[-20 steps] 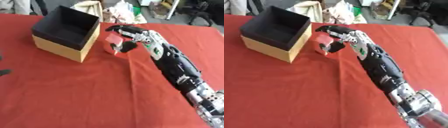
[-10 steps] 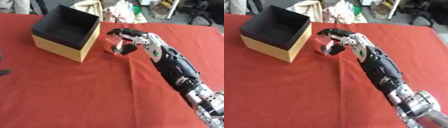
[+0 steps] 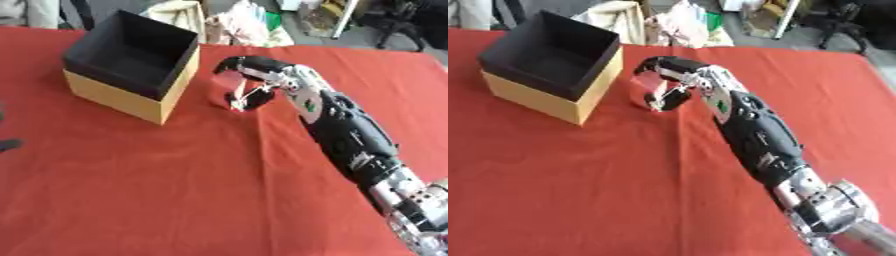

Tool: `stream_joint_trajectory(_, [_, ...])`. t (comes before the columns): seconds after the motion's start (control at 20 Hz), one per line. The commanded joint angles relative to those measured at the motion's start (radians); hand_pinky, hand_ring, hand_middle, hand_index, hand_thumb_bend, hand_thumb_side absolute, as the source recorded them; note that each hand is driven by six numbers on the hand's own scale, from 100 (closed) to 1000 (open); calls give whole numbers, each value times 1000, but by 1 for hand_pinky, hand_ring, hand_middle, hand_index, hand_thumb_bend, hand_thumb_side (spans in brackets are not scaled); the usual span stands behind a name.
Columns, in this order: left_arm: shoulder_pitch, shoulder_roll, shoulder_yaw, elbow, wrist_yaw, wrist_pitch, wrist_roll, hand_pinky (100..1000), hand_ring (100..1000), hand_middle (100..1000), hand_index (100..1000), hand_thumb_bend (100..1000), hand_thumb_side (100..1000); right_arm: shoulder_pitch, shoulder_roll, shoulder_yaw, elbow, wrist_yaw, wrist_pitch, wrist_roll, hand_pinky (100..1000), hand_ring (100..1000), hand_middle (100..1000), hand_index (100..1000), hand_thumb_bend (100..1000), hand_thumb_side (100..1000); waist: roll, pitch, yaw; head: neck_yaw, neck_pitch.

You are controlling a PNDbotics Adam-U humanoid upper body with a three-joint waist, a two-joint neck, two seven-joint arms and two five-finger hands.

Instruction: Pick up objects on the table and place them in the box.

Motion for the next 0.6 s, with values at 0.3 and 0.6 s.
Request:
stream_joint_trajectory(0.3, [-10, 6, 3, -14, 6, -1, 3, 805, 1000, 914, 912, 100, 386, -12, -56, -14, -68, -47, 12, -55, 748, 598, 546, 871, 100, 173, 9, -22, -6, -1, -8])
stream_joint_trajectory(0.6, [-6, 6, 3, -13, 9, 0, 4, 804, 1000, 913, 912, 100, 385, -18, -91, -20, -123, -108, 17, -60, 751, 602, 540, 870, 100, 157, 8, -32, -6, -3, -6])
